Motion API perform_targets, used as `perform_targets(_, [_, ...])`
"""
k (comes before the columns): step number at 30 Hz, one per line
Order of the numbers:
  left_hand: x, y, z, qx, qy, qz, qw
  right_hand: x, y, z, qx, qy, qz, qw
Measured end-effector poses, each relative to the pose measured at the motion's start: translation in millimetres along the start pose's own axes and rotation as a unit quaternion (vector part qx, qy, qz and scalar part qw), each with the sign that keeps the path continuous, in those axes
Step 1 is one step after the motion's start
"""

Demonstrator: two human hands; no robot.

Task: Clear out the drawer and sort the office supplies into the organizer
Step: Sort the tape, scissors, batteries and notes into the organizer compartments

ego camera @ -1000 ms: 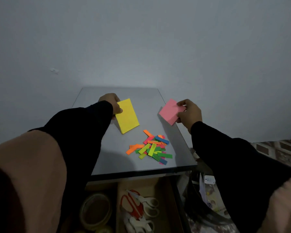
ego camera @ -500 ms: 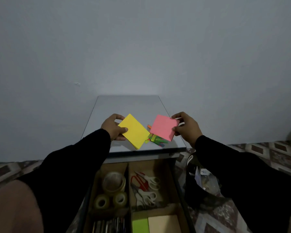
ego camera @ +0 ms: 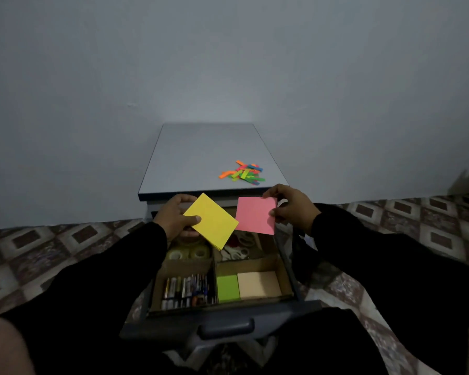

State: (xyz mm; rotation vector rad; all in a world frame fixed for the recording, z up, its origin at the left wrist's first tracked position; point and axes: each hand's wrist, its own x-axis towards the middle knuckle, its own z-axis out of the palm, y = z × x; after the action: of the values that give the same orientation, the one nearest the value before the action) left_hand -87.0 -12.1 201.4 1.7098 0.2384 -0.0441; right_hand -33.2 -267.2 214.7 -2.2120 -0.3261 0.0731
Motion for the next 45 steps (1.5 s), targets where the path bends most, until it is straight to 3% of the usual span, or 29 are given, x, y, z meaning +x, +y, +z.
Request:
perform_targets(19, [-47.0, -65.8, -7.7, -0.026, 0.004, -0.028, 0.999, -41.2, 54.9, 61.9, 0.074, -0.151, 0.085, 0.982])
perform_targets(33, [-36.0, -85.3, -17.8, -0.060, 0.017, -0.070, 0.996, -37.1, 87.9, 79.7, 0.149, -0.163, 0.144, 0.965])
perform_targets(45, [-30.3, -103.5, -27.9, -0.083, 0.034, -0.101, 0.991, -37.2, 91.9, 99.6, 0.132, -0.178, 0.166, 0.961])
